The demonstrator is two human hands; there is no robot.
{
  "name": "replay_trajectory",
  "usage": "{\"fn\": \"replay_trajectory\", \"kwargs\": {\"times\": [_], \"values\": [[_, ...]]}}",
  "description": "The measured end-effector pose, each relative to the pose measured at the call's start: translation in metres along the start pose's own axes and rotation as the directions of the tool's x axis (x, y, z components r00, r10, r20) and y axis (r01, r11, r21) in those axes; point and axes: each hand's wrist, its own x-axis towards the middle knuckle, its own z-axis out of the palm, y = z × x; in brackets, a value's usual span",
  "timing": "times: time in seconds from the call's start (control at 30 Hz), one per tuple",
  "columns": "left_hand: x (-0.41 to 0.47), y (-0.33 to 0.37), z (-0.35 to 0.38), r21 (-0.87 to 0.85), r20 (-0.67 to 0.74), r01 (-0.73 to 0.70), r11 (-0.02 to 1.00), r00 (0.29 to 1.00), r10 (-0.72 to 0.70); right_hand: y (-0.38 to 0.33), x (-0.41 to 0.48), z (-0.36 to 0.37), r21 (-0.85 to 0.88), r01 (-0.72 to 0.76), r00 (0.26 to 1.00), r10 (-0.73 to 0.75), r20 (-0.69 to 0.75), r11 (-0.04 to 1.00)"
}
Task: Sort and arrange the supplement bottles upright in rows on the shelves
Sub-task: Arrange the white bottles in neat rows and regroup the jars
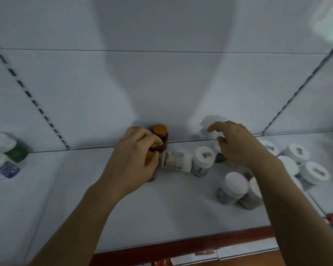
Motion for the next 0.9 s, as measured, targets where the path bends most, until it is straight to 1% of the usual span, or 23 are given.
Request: {"fn": "replay_trajectory", "kwargs": {"times": [0.07,0.13,0.2,0.27,0.37,0.43,0.5,0.53,0.6,0.63,0.67,0.73,0.8,0.83,0.9], "values": [[0.015,0.019,0.016,0.104,0.044,-0.045,0.994,0.998,0.041,0.032,-0.003,-0.007,-0.053,-0.029,0.999,0.030,0.018,0.998],[0.029,0.039,0.033,0.149,0.170,-0.058,0.987,0.985,0.032,0.060,-0.006,-0.012,-0.084,-0.031,0.999,0.034,0.028,0.996],[0.038,0.053,0.052,0.220,0.284,-0.041,0.975,0.958,-0.024,0.081,-0.010,-0.017,-0.091,-0.026,0.998,0.032,0.058,0.996],[0.042,0.061,0.063,0.265,0.348,-0.003,0.964,0.933,-0.092,0.096,-0.011,-0.021,-0.063,-0.017,0.996,0.022,0.085,0.998],[0.048,0.080,0.067,0.220,0.352,0.061,0.974,0.926,-0.138,0.105,-0.010,-0.025,0.001,0.018,0.997,-0.018,0.081,1.000],[0.061,0.099,0.069,0.207,0.309,0.063,0.976,0.943,-0.126,0.103,-0.009,-0.025,0.029,0.039,0.997,-0.041,0.070,0.999],[0.078,0.116,0.078,0.202,0.274,0.054,0.978,0.955,-0.110,0.100,-0.012,-0.023,-0.003,0.040,0.993,-0.039,0.113,0.999],[0.086,0.122,0.084,0.210,0.276,0.048,0.977,0.955,-0.106,0.100,-0.014,-0.021,-0.024,0.036,0.993,-0.033,0.111,0.999],[0.098,0.131,0.101,0.260,0.313,0.025,0.965,0.944,-0.109,0.104,-0.017,-0.019,-0.043,0.012,0.999,-0.010,0.037,0.999],[0.101,0.133,0.111,0.301,0.333,0.007,0.954,0.936,-0.112,0.107,-0.020,-0.020,-0.027,-0.008,1.000,0.007,-0.019,1.000],[0.102,0.135,0.119,0.333,0.343,-0.009,0.943,0.933,-0.112,0.110,-0.023,-0.023,0.022,-0.028,0.996,0.029,-0.080,0.999],[0.101,0.137,0.131,0.345,0.335,-0.008,0.939,0.935,-0.115,0.118,-0.029,-0.031,0.194,-0.029,0.977,0.069,-0.201,0.980],[0.103,0.137,0.135,0.314,0.309,-0.004,0.949,0.946,-0.099,0.126,-0.034,-0.040,0.394,-0.002,0.947,0.128,-0.294,0.919],[0.104,0.135,0.132,0.281,0.297,0.011,0.960,0.950,-0.098,0.128,-0.037,-0.044,0.479,0.006,0.933,0.167,-0.319,0.878],[0.101,0.130,0.120,0.143,0.232,0.074,0.987,0.967,-0.106,0.129,-0.040,-0.051,0.614,0.027,0.908,0.237,-0.344,0.789]]}}
